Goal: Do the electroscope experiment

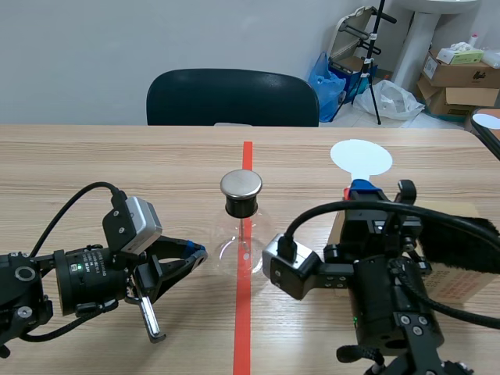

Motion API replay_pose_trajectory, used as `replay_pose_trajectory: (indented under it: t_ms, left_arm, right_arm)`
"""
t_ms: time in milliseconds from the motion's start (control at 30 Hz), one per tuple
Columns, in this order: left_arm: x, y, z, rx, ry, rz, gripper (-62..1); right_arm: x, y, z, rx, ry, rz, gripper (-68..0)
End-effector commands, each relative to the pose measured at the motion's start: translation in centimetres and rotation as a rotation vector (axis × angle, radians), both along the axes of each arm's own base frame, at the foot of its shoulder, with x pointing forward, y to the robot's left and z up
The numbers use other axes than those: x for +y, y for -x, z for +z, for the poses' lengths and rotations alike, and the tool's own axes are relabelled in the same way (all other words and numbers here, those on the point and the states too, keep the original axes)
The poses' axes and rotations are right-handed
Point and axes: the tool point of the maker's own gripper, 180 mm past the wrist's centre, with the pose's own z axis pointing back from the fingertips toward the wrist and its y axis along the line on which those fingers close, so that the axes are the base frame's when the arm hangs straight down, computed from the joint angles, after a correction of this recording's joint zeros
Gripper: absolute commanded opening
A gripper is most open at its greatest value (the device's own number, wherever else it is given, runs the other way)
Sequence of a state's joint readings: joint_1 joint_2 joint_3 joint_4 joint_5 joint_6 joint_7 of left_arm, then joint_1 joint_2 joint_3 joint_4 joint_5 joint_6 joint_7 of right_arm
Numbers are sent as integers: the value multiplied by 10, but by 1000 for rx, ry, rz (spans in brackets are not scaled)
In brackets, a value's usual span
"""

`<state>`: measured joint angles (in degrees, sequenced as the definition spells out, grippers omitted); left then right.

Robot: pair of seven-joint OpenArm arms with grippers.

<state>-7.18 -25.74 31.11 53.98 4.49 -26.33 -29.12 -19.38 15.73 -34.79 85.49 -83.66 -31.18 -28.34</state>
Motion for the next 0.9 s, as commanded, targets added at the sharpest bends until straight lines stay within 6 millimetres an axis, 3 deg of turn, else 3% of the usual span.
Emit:
replay_pose_trajectory:
  t_ms: [0,333,867]
  left_arm:
    - [-5,-6,12,-28,36,2,-583]
    - [-5,-6,12,-28,36,2,-583]
    - [-5,-6,12,-28,36,2,-583]
  right_arm:
    - [-4,-6,10,-38,-6,-16,-665]
    - [-6,-6,10,-39,-7,-25,-665]
    - [52,4,7,-26,18,298,-665]
